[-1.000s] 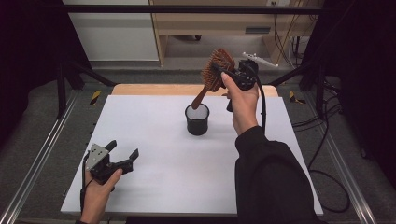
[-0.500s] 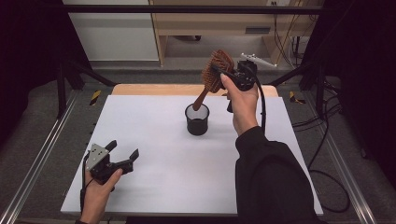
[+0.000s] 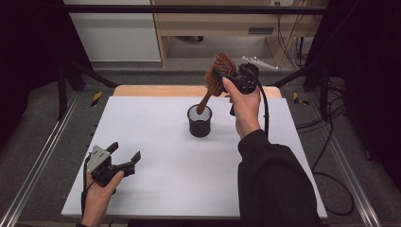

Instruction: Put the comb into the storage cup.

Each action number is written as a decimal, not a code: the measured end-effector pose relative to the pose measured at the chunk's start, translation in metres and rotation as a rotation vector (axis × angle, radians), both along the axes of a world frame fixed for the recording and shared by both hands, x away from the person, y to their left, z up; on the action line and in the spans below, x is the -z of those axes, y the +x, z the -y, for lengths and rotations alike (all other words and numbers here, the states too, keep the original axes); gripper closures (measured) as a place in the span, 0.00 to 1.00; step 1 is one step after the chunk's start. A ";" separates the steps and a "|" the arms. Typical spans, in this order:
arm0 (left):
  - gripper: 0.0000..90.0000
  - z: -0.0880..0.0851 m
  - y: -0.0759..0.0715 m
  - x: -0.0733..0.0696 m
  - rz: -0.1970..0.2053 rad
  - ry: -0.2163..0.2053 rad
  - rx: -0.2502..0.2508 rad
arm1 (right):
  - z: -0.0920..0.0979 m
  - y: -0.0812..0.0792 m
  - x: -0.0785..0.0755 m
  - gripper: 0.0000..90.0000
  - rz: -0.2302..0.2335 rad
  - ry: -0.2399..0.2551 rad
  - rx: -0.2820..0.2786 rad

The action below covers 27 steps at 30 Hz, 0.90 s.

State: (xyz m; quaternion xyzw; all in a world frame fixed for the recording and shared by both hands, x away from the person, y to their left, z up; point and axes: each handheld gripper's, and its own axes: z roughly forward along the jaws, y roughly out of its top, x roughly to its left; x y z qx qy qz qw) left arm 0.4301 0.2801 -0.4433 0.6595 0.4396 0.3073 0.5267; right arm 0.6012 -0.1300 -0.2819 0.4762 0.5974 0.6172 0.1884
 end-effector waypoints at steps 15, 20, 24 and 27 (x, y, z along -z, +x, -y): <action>0.07 0.000 0.000 0.000 0.001 0.003 0.004 | -0.004 0.003 0.012 0.57 -0.020 -0.040 -0.001; 0.07 0.000 0.000 0.000 0.002 0.005 0.003 | -0.008 0.005 0.018 0.57 -0.026 -0.053 -0.005; 0.07 0.000 0.000 0.000 0.003 0.003 0.004 | -0.011 0.006 0.022 0.57 -0.033 -0.066 -0.009; 0.07 0.000 0.000 0.000 0.003 0.002 0.004 | -0.014 0.006 0.027 0.57 -0.038 -0.091 -0.014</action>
